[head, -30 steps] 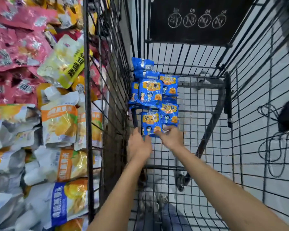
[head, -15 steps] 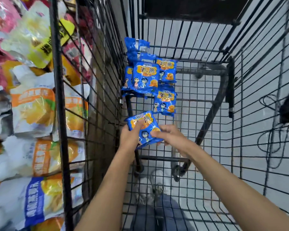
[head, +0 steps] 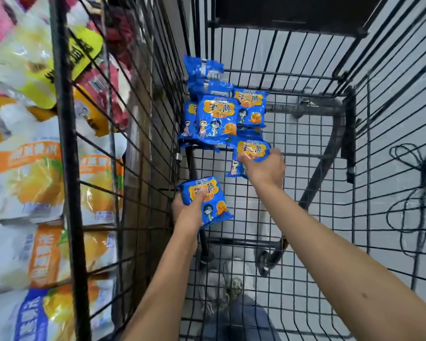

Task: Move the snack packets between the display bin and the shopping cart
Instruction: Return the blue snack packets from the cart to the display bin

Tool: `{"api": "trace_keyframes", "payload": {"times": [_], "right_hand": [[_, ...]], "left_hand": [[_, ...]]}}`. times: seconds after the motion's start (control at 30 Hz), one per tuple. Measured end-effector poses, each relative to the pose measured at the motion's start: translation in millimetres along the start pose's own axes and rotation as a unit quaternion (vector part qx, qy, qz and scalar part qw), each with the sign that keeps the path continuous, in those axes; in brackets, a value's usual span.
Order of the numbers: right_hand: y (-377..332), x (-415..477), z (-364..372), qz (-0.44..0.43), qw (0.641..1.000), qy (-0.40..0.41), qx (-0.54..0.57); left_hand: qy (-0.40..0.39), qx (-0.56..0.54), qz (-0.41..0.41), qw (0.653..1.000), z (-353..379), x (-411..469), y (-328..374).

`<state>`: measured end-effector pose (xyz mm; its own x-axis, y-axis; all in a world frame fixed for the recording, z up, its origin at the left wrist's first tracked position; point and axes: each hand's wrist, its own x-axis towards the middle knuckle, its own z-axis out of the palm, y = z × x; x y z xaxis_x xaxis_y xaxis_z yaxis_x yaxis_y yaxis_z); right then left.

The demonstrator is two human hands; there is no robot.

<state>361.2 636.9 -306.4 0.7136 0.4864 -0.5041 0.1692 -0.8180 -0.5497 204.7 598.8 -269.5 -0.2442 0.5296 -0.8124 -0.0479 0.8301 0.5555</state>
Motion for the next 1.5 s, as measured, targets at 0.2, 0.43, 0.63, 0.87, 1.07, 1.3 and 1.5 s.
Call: {"api": "trace_keyframes", "payload": {"times": [0.2, 0.43, 0.63, 0.87, 1.07, 1.3, 1.5], "right_hand": [[17.7, -21.2, -35.4, 0.014, 0.983, 0.014, 0.183], [5.2, -58.3, -52.1, -0.044, 0.948, -0.256, 0.185], [-51.4, -27.8, -21.0, -0.095, 0.989, -0.076, 0.087], [-86.8, 2.8, 17.0, -0.053, 0.989, -0.127, 0.056], [-63.3, -15.8, -26.7, -0.075, 0.968, -0.142, 0.193], [-15.6, -49.4, -61.0, -0.074, 0.915, -0.304, 0.256], [-18.7, -63.2, -42.3, -0.061, 0.882, -0.401, 0.241]], "left_hand": [[0.013, -0.01, 0.002, 1.0, 4.6, -1.1, 6.4], [-0.126, -0.021, -0.008, 0.992, 11.8, -9.5, 22.6], [-0.085, -0.085, -0.009, 0.993, 8.9, -7.4, 26.2], [-0.055, -0.101, -0.026, 0.993, 1.8, -5.1, 19.3], [-0.043, -0.135, -0.043, 0.989, -0.2, -5.6, 19.6], [-0.072, -0.113, -0.008, 0.991, 8.7, -3.3, 23.7], [-0.154, -0.097, 0.006, 0.983, 10.7, -9.6, 31.5]]}}
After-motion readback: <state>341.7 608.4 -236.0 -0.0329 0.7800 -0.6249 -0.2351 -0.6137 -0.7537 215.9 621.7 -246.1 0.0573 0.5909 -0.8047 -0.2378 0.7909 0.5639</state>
